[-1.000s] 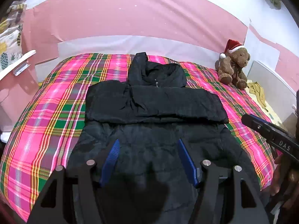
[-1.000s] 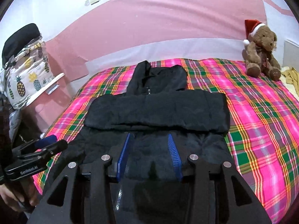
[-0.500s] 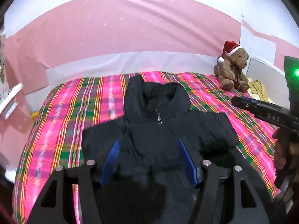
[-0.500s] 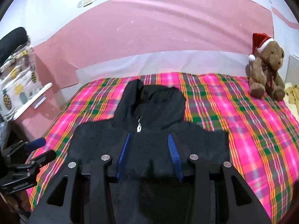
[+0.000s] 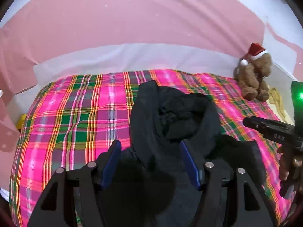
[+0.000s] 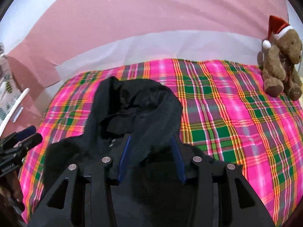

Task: Fold large clothes
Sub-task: 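Grasp the jacket hood with both tools and lift it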

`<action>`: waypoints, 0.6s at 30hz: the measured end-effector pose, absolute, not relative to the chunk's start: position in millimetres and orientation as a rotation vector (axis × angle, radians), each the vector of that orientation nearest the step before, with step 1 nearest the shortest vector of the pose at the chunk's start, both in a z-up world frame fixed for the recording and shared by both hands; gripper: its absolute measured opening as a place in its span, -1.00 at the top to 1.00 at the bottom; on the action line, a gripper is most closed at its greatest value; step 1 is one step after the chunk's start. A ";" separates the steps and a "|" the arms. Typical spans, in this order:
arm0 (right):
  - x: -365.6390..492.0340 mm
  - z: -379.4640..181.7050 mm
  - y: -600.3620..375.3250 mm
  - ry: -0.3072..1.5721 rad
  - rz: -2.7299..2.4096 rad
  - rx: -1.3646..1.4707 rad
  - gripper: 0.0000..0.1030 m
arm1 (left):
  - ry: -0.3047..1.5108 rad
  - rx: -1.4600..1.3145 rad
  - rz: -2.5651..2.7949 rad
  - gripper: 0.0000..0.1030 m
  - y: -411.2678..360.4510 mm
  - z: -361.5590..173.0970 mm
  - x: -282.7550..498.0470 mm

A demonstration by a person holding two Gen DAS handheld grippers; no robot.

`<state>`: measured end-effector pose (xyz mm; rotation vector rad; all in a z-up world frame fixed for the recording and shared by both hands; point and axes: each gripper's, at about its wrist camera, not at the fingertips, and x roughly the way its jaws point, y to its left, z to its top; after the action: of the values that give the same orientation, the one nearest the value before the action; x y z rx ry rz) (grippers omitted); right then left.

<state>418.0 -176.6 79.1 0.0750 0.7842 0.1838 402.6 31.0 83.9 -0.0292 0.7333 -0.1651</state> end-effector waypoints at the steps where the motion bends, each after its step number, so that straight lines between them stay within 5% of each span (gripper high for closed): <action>1: 432.4 72.7 -177.6 0.805 0.190 0.079 0.14 | 0.739 -0.022 -0.152 -0.29 30.5 80.2 414.4; 15: 573.6 7.5 -183.1 0.907 0.140 0.076 0.13 | 0.812 -0.105 -0.109 -0.28 30.4 11.6 552.3; 17: 582.2 -0.3 -184.7 0.930 0.136 0.079 0.13 | 0.826 -0.120 -0.110 -0.04 29.9 3.7 559.3; 18: 586.4 -4.6 -184.0 0.952 0.127 0.069 0.13 | 0.839 -0.127 -0.122 0.49 27.9 -0.9 561.8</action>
<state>586.4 -184.0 -4.6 0.0690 0.9520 0.1273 561.8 27.9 -0.9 -0.1266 0.8390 -0.1220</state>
